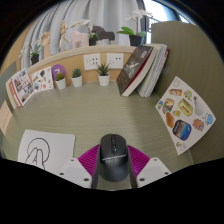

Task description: Arrange mouse

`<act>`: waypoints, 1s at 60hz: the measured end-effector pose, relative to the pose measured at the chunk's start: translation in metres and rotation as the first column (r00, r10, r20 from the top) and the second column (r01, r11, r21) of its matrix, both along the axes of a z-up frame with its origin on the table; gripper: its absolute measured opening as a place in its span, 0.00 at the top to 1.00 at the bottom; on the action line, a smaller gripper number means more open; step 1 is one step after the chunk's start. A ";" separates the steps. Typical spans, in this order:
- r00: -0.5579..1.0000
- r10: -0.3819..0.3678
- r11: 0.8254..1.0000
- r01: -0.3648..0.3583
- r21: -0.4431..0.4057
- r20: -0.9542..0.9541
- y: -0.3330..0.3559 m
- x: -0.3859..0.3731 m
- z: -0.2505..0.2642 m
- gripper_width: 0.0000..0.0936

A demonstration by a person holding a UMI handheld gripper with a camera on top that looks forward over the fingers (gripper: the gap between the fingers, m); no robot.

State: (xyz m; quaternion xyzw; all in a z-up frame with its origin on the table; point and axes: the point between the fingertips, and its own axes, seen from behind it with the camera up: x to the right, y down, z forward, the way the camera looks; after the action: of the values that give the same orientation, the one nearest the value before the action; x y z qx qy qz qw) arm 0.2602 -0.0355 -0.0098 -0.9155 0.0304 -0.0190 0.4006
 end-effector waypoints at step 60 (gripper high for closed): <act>0.998 0.059 0.998 -0.059 0.025 -0.001 -0.016 -0.224 0.086 0.71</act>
State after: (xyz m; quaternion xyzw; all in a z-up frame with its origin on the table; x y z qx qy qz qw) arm 0.0359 -0.0519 0.0766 -0.9111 0.0039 -0.0057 0.4122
